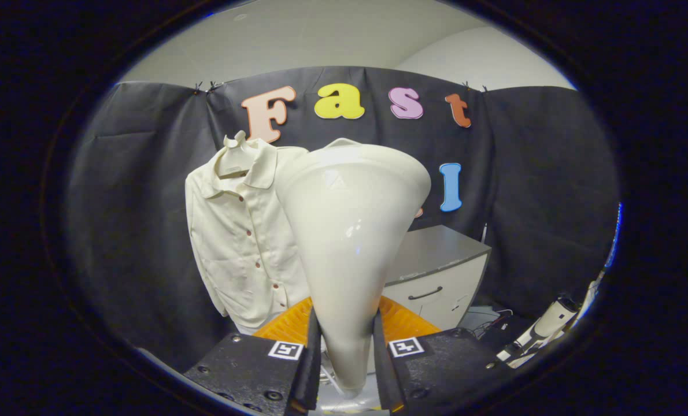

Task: Iron the clothes twice with a garment steamer, once on the left side and once on the right side.

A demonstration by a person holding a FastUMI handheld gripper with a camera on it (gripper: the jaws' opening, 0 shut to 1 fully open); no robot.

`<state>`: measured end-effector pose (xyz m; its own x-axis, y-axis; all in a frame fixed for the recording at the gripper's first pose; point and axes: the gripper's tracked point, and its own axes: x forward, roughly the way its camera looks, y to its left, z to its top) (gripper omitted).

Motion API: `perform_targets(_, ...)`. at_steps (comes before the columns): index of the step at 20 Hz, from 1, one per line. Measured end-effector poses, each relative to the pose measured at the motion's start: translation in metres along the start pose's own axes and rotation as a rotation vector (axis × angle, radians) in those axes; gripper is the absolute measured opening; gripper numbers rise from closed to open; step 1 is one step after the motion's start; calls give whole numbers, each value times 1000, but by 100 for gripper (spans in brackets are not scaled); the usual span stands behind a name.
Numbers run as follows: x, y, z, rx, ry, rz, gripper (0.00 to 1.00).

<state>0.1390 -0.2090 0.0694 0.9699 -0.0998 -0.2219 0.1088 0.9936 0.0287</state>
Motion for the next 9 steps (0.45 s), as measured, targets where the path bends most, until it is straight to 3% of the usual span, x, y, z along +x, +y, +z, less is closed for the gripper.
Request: perform_targets(9,-25,7,-52,-19,39,-9,40)
